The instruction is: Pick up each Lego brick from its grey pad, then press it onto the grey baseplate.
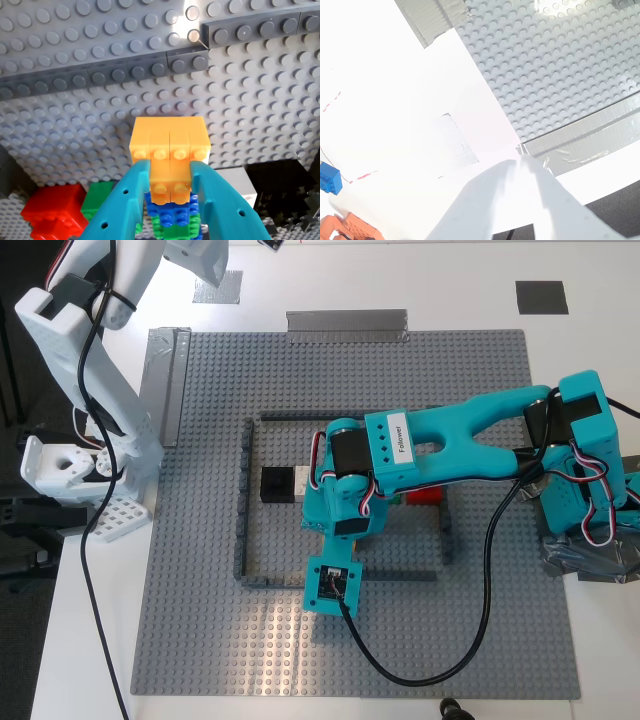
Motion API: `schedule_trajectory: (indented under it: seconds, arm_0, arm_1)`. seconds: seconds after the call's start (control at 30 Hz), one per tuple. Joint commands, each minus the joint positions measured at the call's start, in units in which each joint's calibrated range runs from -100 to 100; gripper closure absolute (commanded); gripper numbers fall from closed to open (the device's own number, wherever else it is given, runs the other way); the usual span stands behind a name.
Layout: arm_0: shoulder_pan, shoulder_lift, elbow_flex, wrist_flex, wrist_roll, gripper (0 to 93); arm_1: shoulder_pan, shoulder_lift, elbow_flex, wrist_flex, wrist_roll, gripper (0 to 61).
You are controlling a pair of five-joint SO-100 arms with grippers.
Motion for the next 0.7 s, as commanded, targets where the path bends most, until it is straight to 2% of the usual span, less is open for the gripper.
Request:
schedule_trajectory:
  seconds: [0.0, 0.67]
  arm_0:
    - [-0.45, -0.38, -2.17, 0.24, 0.11, 92.7]
    - [-3.28, 0.13, -1.8, 0.65, -0.23, 92.7]
  arm_1:
    - [0.04, -2.4, -4.25, 0.83, 0.34, 61.2]
    - [0.4, -5.57, -2.9, 3.03, 0.78, 61.2]
